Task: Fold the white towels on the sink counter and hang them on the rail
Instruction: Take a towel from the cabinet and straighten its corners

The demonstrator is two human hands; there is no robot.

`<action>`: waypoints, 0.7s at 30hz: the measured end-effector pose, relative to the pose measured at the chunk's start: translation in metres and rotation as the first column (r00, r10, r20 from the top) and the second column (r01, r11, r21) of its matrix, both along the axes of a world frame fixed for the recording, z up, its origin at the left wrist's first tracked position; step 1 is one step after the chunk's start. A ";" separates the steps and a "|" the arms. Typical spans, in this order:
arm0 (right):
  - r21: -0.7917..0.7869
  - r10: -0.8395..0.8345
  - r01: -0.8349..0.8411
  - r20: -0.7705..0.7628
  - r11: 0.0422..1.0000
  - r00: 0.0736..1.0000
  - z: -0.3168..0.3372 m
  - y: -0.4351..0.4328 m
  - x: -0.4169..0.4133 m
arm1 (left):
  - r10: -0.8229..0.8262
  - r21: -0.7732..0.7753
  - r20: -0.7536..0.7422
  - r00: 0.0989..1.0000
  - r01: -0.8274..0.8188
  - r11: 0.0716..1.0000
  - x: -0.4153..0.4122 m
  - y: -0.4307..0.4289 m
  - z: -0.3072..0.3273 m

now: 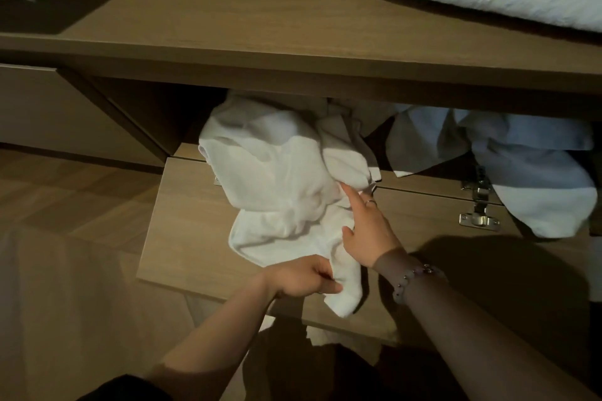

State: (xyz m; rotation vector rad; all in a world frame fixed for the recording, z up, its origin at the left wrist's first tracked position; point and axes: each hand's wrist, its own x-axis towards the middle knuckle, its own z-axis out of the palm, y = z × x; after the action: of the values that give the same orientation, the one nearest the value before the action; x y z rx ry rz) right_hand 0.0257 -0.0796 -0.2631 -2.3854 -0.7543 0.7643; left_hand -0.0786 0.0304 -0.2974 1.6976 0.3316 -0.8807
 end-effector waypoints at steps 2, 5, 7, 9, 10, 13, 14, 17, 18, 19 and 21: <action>0.023 -0.025 0.025 -0.023 0.999 0.999 0.002 0.001 0.001 | 0.092 -0.041 0.012 0.996 -0.091 0.995 -0.001 0.003 0.006; 0.058 -0.042 0.046 -0.066 0.997 0.997 0.009 0.003 0.002 | 0.486 -0.017 0.161 0.859 -0.490 0.872 0.003 0.012 0.023; 0.020 -0.010 0.010 -0.023 1.000 1.000 0.013 0.004 0.002 | 0.725 0.057 0.387 0.570 -0.799 0.598 0.005 0.017 0.032; -0.032 0.039 -0.038 0.047 0.999 0.998 0.014 0.003 -0.001 | 0.733 0.075 0.603 0.315 -0.937 0.341 0.004 0.023 0.035; -0.042 0.052 -0.049 0.077 0.998 0.996 0.015 0.003 -0.003 | 0.694 0.097 0.675 0.250 -0.963 0.252 0.004 0.028 0.035; -0.061 0.036 -0.027 0.153 0.998 0.988 0.014 -0.003 -0.002 | 0.647 0.288 0.710 0.279 -0.953 0.095 0.009 0.049 0.036; -0.076 0.019 -0.006 0.165 0.997 0.986 0.014 -0.006 0.000 | 0.704 0.315 0.642 0.303 -0.942 0.119 0.013 0.055 0.036; -0.114 -0.071 0.089 0.153 0.989 0.986 0.017 -0.016 0.006 | 0.821 0.344 0.366 0.439 -0.883 0.319 0.022 0.053 0.032; -0.098 -0.107 0.122 0.149 0.988 0.983 0.018 -0.019 0.008 | 0.782 0.389 0.323 0.533 -0.828 0.404 0.023 0.046 0.028; -0.061 -0.144 0.154 0.146 0.986 0.979 0.017 -0.021 0.009 | 0.725 0.410 0.306 0.618 -0.772 0.485 0.024 0.038 0.024; 0.045 -0.238 0.234 0.112 0.971 0.965 0.018 -0.023 0.011 | 0.601 0.374 0.323 0.731 -0.682 0.629 0.027 0.020 0.020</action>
State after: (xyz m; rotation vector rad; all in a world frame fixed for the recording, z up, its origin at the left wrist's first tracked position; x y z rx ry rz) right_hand 0.0366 -0.1024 -0.2452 -2.4510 -0.5092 0.5146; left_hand -0.0517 0.0506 -0.2776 1.8701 1.0431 -0.0983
